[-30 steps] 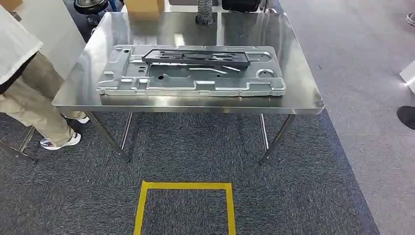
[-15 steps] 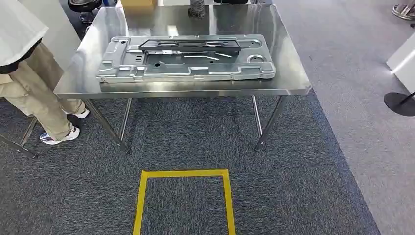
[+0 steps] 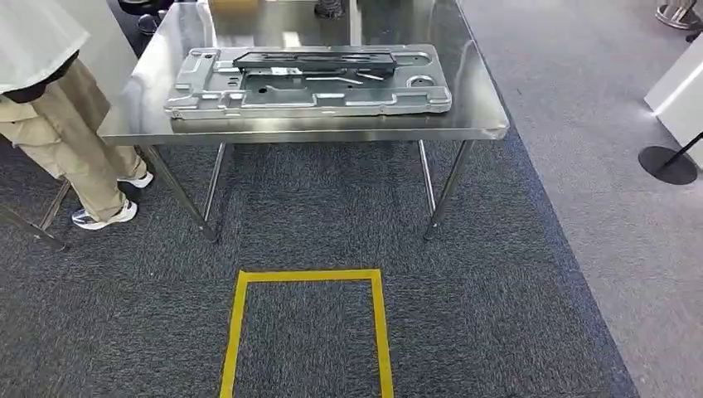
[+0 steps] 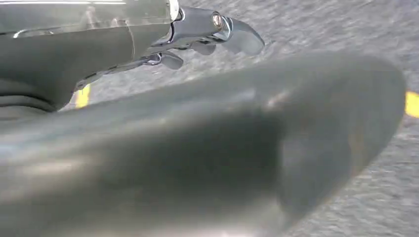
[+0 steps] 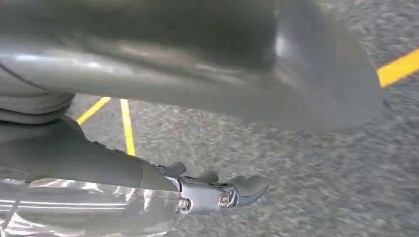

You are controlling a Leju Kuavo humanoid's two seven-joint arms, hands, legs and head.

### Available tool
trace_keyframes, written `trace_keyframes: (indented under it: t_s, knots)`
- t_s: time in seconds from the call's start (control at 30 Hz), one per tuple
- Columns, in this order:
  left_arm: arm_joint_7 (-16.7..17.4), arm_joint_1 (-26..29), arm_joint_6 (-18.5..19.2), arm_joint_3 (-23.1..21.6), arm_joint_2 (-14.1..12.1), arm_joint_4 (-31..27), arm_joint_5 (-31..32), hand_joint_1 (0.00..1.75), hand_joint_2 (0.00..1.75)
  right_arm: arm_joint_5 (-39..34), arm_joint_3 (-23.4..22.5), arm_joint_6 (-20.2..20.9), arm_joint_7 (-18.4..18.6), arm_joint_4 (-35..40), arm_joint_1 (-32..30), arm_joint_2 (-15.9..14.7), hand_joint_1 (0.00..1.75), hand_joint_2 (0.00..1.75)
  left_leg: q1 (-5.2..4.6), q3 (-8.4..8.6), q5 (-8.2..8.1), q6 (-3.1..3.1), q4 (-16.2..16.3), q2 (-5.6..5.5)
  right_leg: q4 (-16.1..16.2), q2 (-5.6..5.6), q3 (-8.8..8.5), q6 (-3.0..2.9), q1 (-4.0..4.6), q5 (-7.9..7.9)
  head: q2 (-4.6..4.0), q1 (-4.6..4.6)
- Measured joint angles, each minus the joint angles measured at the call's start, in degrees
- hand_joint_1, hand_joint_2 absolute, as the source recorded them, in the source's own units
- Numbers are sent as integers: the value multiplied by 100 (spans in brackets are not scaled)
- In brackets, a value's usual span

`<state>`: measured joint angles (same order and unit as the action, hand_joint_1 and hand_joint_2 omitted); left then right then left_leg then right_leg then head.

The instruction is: Take the parts from the cabinet and place them on the table.

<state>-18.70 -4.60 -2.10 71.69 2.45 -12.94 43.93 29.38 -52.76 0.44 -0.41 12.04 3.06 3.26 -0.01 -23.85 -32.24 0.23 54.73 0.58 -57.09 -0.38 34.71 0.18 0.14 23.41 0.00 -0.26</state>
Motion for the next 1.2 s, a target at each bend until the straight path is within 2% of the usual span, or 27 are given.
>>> trace_keyframes:
  t_s: [0.03, 0.1, 0.17, 0.23, 0.27, 0.3, 0.33, 0.4, 0.43, 0.5, 0.53, 0.57, 0.6, 0.63, 0.67, 0.73, 0.77, 0.8, 0.83, 0.9, 0.93, 0.97, 1.0, 1.03, 1.1, 1.13, 1.2]
  knots:
    - [107, 3, 22, 0, 0, 0, 37, 0, 0, 2, 0, 17, 52, 0, 5, 0, 0, 175, -12, -24, 13, 31, 17, 2, 10, -2, 11, 36, -22, -43, 0, -33]
    - [290, 10, 15, 0, 11, 2, 46, 0, 0, 2, 0, 11, 153, -7, 1, 4, 0, 175, 44, -63, 163, 114, -61, 18, -15, 3, 45, 102, -35, -80, -2, -37]
    - [369, -5, 24, -2, 24, 4, 61, 0, 0, -4, -2, 24, 232, -22, -8, 28, 0, 175, 33, -179, 255, 177, -58, 27, -558, 27, 281, 146, -50, 432, 0, 17]
    - [459, 7, 26, 0, 28, 4, 76, 0, 0, -7, -4, 39, 267, -24, -6, 31, 0, 175, 25, -288, 323, 174, -39, 31, -1523, 27, 634, 195, -63, 936, 0, 17]
    - [511, 7, 26, 0, 31, 4, 74, 0, 175, 0, -4, 68, 288, -26, -9, 33, 0, 175, 24, -344, 348, 166, -14, 35, -1822, 26, 712, 215, -74, 1039, -2, 28]
    - [552, 9, 26, 0, 39, 4, 72, 0, 175, 13, -4, 98, 301, -31, -12, 37, 0, 175, 25, -391, 362, 156, 15, 34, -1793, 26, 641, 222, -89, 993, 0, 26]
    - [583, 9, 26, 0, 48, 4, 72, 0, 175, 20, -4, 122, 308, -33, -14, 37, 0, 0, 27, -415, 365, 151, 41, 34, -1514, 25, 429, 225, -101, 846, 0, 26]
    - [620, 2, 33, 0, 72, 7, 72, 0, 175, 22, -4, 149, 325, -35, -4, 37, 0, 0, 31, -447, 361, 129, 108, 33, -420, 20, -251, 207, -117, 441, 0, 26]
    - [620, -2, 33, 0, 79, 7, 72, 0, 175, 22, -4, 155, 354, -35, 2, 37, 0, 0, 27, -464, 349, 101, 140, 36, 18, 14, -480, 174, -114, 458, -2, 31]
    - [611, -13, 30, 0, 83, 7, 72, 0, 175, 11, -13, 164, 389, -37, 13, 39, 0, 0, -4, -498, 352, 28, 175, 34, 23, 26, -458, 104, -72, 441, 0, 20]
    - [603, -13, 33, 0, 87, 7, 72, 0, 175, 6, -22, 166, 413, -37, 10, 39, 0, 175, 6, -500, 363, 0, 166, 34, 15, 28, -448, 81, -60, 439, 0, 22]
    - [594, -12, 37, 0, 94, 7, 74, 0, 175, 7, -31, 172, 432, -37, 6, 39, 0, 175, 9, -496, 379, -33, 146, 36, 27, 27, -443, 46, -50, 429, 0, 17]
    - [579, -11, 50, 0, 96, 7, 76, 0, 175, 7, -35, 198, 439, -39, 4, 42, 0, 175, 4, -507, 353, -70, 167, 26, 92, 23, -455, -10, -94, 388, 0, 26]
    - [563, -8, 55, 0, 96, 7, 79, 0, 175, 7, -37, 227, 441, -39, 5, 48, 0, 175, 29, -548, 244, -99, 283, 2, 115, 15, -459, -45, -97, 364, 0, 15]
    - [548, -8, 57, 0, 101, 7, 79, 0, 175, 7, -37, 251, 439, -39, 8, 48, 0, 175, 31, -697, 18, -123, 608, -4, 116, 13, -441, -75, -96, 354, 0, 0]
    - [528, -2, 68, 0, 101, 7, 85, 0, 175, 6, -39, 273, 439, -39, 0, 46, 0, 175, 44, -1159, -452, -168, 1610, -6, 112, 13, -414, -86, -80, 347, 0, 2]
    - [526, 7, 70, 0, 103, 9, 92, 0, 175, 7, -44, 291, 437, -39, -4, 46, 0, 175, 56, -1327, -548, -188, 1974, -7, 104, 13, -403, -96, -79, 345, 0, 0]
    - [524, 20, 72, 0, 107, 9, 92, 0, 175, 7, -46, 295, 439, -39, -5, 46, 0, 175, 78, -1372, -508, -219, 2062, -7, 93, 15, -400, -99, -79, 346, 0, 2]
    - [520, 27, 72, 0, 107, 9, 96, 0, 175, 7, -48, 306, 439, -39, -5, 48, 0, 175, 111, -1273, -329, -257, 1850, -7, 78, 23, -400, -101, -85, 350, 0, 2]
    - [498, 18, 79, 0, 107, 9, 109, 0, 175, 7, -52, 323, 443, -39, 1, 48, 0, 175, 197, -741, 241, -351, 764, -5, 10, 38, -393, -79, -116, 384, 0, 2]
    - [474, 16, 87, 0, 111, 9, 116, 0, 175, 7, -57, 339, 448, -39, 1, 48, 0, 175, 246, -533, 345, -400, 310, -11, -50, 42, -372, -42, -99, 416, 0, -2]
    - [450, 3, 105, -2, 125, 22, 136, 0, 175, 0, -70, 356, 441, -39, 5, 37, 0, 175, 195, -521, 241, -366, 248, -68, -128, 60, -334, 1, -73, 454, 0, -31]
    - [421, 0, 118, -2, 125, 22, 144, 0, 175, -11, -90, 369, 426, -39, 7, 37, 0, 0, 205, -553, 265, -188, 278, -70, -122, 61, -322, 8, -52, 445, 0, 9]
    - [404, 5, 129, -2, 125, 22, 146, 0, 175, -24, -103, 369, 397, -39, 7, 39, 0, 0, 197, -561, 297, -251, 280, -69, -116, 67, -315, 21, -59, 438, 0, 15]
    - [356, 3, 166, -2, 125, 22, 144, 0, 175, -37, -131, 380, 365, -44, 1, 48, 0, 0, 166, -566, 291, -194, 282, -72, -96, 66, -312, 60, -85, 415, 0, 15]
    - [327, 3, 195, -2, 125, 22, 135, 0, 175, -39, -140, 402, 352, -44, 4, 50, 0, 175, 158, -572, 296, -184, 282, -72, -88, 67, -311, 74, -92, 406, 0, 17]
    - [290, -2, 267, 0, 125, 22, 85, 0, 175, -50, -153, 424, 312, -46, 5, 52, 0, 175, 149, -579, 301, -173, 284, -72, -71, 67, -313, 95, -101, 392, 0, 17]
